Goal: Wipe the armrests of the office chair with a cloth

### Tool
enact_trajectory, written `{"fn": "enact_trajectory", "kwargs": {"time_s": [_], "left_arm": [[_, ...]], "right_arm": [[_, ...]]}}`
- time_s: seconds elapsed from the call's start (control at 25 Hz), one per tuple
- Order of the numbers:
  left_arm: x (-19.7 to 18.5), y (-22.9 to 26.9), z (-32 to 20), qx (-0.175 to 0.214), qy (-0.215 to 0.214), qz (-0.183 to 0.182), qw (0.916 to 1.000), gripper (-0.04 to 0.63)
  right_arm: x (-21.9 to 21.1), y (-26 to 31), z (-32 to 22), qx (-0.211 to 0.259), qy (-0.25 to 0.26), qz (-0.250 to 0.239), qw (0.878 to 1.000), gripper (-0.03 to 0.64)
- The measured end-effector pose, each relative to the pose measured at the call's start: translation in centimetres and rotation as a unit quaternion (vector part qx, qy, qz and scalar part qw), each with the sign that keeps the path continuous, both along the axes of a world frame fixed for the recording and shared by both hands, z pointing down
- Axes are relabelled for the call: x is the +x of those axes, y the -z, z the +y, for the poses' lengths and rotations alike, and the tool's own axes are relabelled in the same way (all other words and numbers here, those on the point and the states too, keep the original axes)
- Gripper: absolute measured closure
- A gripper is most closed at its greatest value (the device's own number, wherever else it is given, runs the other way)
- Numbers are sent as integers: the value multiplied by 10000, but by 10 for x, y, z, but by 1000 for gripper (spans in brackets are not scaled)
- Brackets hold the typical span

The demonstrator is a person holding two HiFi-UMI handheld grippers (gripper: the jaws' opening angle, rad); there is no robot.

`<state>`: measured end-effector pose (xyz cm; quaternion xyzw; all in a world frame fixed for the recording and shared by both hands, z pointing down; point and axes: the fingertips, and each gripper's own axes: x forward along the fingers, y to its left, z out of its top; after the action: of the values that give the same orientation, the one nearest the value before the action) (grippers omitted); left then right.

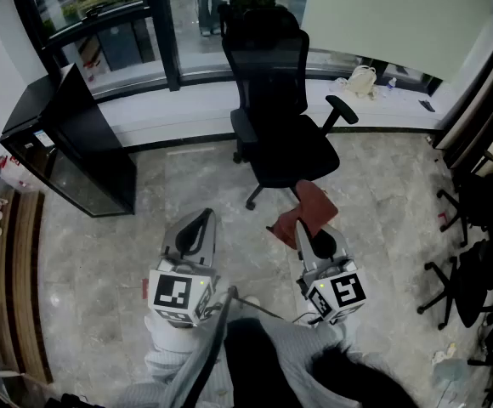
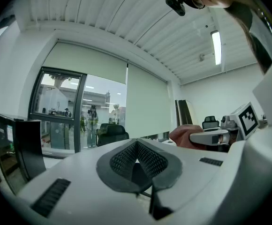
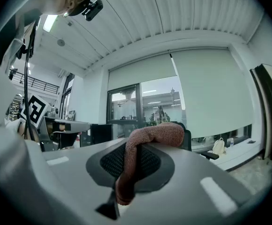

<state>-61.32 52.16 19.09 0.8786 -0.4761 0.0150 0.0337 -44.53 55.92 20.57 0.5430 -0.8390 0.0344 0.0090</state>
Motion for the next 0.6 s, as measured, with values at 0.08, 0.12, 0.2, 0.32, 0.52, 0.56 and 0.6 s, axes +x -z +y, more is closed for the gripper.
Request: {"fn": "enact_trajectory", "kwargs": {"time_s": [0.08, 0.12, 0.2, 0.32, 0.52, 0.56, 0.6], "left_arm": [[-2, -2, 1, -11, 11, -23, 10000, 591], [-2, -2, 1, -15, 15, -33, 10000, 592], [-3, -3, -1, -23, 19, -42, 10000, 591], [-5, 1, -8, 11, 22, -32, 10000, 591], [1, -10, -8, -50, 38, -41, 10000, 592], [3, -11, -9, -72, 32, -47, 10000, 592], [5, -12, -11, -83, 24, -52, 9999, 591]], "right_arm": [[-1, -1, 1, -20, 4, -1, 10000, 594], [-1, -1, 1, -24, 5, -1, 10000, 594], [-1, -1, -1, -9, 5, -6, 10000, 594], [-4, 1, -9, 50, 22, -19, 10000, 594], [-2, -7, -9, 12, 96, 28, 9999, 594], [0, -8, -10, -2, 91, 18, 10000, 594], [1, -8, -11, -13, 87, 5, 10000, 594]]}}
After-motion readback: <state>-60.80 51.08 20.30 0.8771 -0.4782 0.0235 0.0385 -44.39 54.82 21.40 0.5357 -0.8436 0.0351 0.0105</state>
